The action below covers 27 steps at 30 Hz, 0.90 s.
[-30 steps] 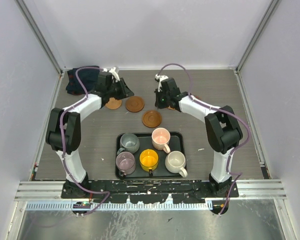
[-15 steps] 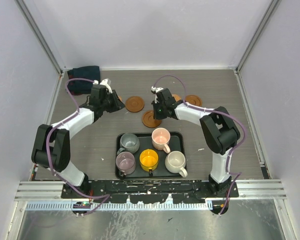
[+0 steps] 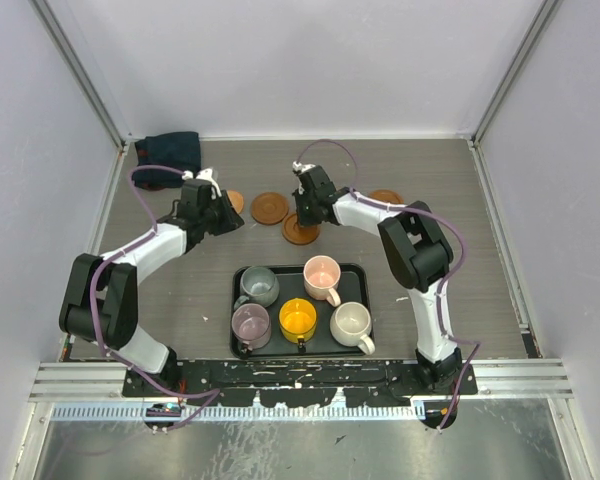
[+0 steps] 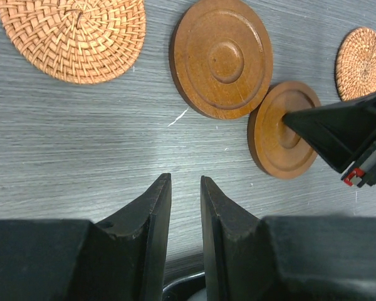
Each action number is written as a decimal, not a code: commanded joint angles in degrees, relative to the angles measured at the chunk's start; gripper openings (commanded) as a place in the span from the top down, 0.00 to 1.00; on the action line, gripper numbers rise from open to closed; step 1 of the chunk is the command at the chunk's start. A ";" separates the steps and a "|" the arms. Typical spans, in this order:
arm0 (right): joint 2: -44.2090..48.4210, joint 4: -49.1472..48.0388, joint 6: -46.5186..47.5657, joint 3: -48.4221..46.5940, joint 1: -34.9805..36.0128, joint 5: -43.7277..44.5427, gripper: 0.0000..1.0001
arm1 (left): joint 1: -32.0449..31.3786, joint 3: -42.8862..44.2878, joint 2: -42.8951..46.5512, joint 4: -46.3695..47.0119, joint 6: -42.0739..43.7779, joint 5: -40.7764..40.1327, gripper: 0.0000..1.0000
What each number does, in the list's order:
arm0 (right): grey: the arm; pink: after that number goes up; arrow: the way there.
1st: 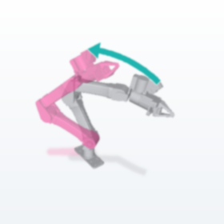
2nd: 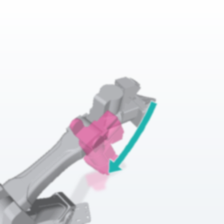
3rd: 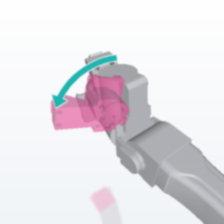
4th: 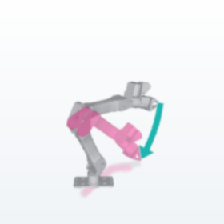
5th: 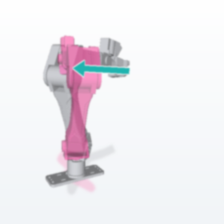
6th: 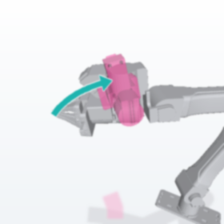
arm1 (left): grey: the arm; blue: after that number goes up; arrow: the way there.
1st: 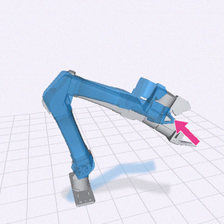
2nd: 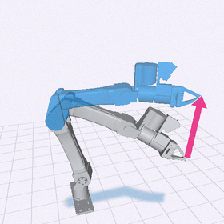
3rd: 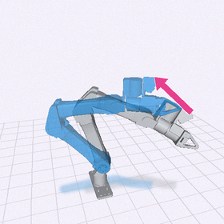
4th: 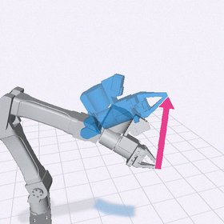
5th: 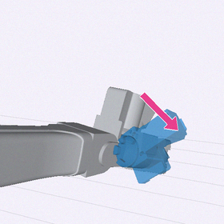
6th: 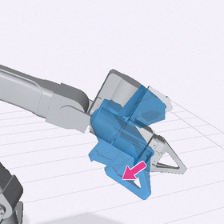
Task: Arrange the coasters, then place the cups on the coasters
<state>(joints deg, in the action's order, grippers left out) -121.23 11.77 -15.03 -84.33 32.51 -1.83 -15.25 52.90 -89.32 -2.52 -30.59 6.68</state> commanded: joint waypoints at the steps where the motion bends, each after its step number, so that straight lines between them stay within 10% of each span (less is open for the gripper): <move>1: -3.11 3.44 -0.40 -5.51 -0.99 3.80 0.99 | 0.32 -0.17 1.62 1.03 0.60 -1.23 0.73; 27: -10.55 8.35 1.57 -20.30 -4.21 2.94 0.99 | 0.37 0.02 -0.90 1.82 0.00 -1.14 0.73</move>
<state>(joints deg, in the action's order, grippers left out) -131.02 20.38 -14.59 -101.86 28.10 2.63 -15.25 52.66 -90.24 -2.83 -30.63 6.22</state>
